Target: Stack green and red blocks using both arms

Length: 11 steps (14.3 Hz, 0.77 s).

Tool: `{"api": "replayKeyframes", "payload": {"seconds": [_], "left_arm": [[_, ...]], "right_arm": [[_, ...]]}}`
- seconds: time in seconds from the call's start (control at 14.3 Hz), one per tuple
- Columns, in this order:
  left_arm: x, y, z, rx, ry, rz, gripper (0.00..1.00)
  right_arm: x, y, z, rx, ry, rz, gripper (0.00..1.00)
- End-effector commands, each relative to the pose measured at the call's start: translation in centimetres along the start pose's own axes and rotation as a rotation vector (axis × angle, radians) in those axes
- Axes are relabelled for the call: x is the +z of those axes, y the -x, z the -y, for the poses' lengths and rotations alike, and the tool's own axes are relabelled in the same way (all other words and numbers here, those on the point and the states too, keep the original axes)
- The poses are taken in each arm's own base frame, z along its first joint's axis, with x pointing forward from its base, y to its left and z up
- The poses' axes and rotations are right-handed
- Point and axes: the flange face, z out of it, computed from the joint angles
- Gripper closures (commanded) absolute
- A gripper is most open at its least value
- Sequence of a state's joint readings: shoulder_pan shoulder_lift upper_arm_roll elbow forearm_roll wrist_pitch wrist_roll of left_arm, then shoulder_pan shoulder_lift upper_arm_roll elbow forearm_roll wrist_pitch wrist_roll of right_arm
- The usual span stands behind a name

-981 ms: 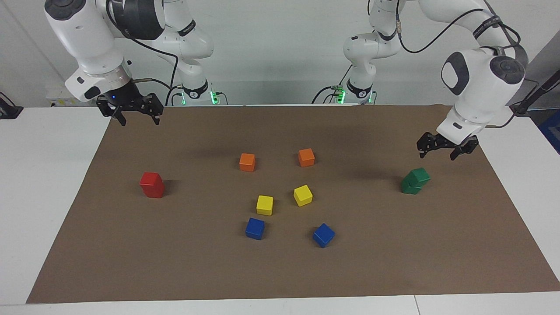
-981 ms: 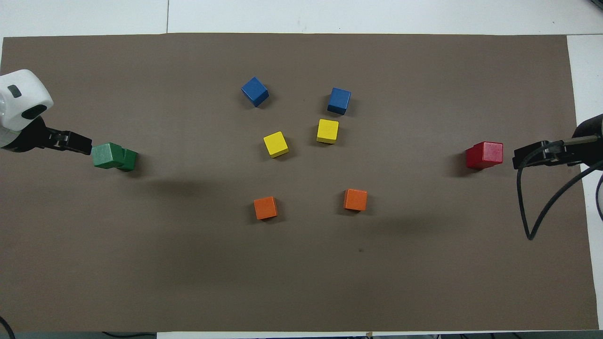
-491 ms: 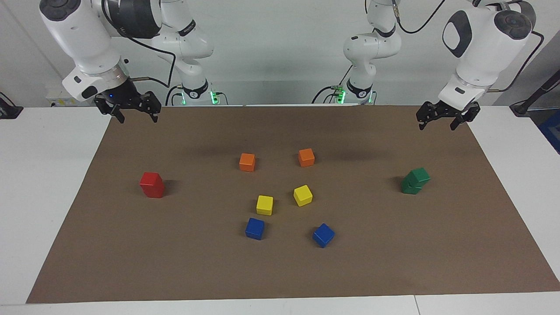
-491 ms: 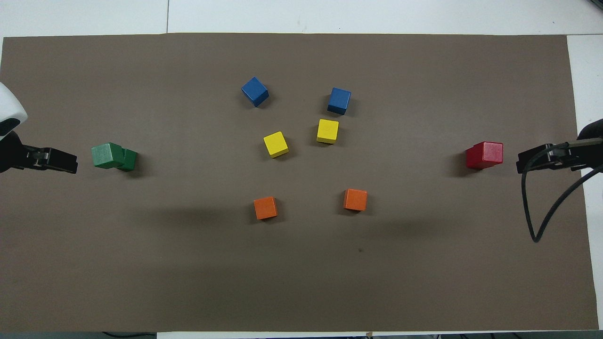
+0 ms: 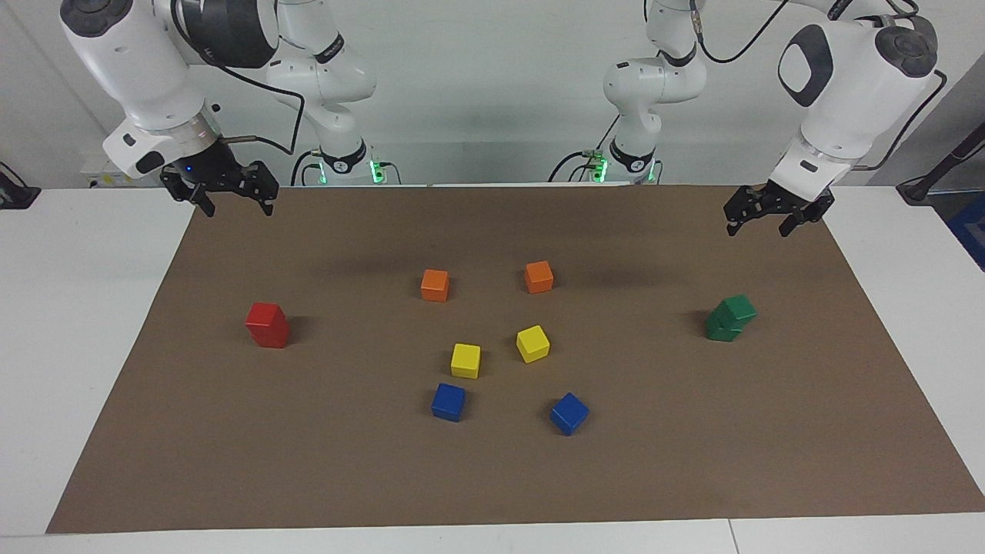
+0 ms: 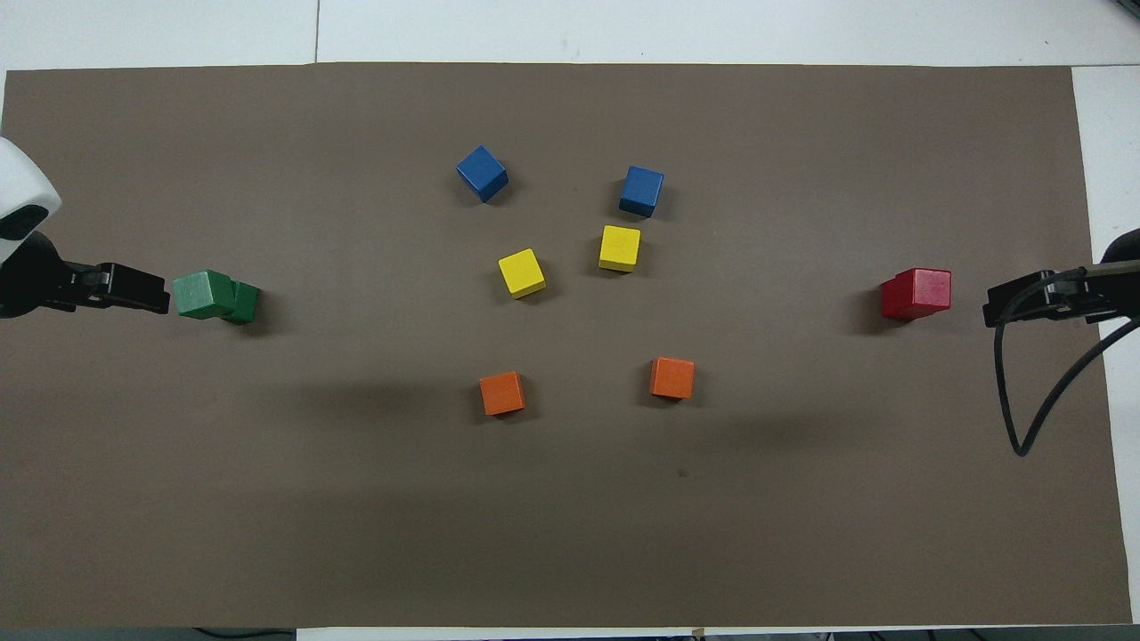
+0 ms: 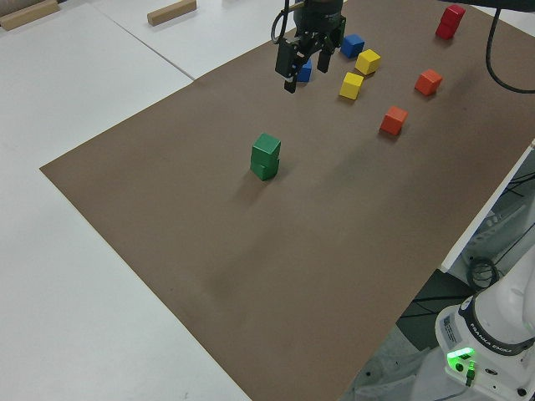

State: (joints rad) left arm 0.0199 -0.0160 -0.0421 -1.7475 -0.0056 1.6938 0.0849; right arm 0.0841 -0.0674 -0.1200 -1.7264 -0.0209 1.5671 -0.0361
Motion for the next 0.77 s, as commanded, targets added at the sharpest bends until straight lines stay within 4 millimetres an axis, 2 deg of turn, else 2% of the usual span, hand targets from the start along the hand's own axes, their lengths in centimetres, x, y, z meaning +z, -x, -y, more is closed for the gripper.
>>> {"api": "replayKeyframes", "payload": {"seconds": [0.0, 0.21, 0.7], "left_arm": [[-1.3, -1.0, 0.3, -0.025, 0.008, -0.005, 0.00], [-1.2, 1.1, 0.2, -0.025, 0.006, 0.017, 0.00], [-1.4, 1.3, -0.4, -0.018, 0.008, 0.026, 0.00]], "right_arm": [[-0.1, -0.3, -0.2, -0.024, 0.012, -0.002, 0.00], [-0.2, -0.5, -0.1, -0.031, 0.027, -0.023, 0.00], [-0.2, -0.5, 0.0, -0.034, 0.030, -0.022, 0.00]]}}
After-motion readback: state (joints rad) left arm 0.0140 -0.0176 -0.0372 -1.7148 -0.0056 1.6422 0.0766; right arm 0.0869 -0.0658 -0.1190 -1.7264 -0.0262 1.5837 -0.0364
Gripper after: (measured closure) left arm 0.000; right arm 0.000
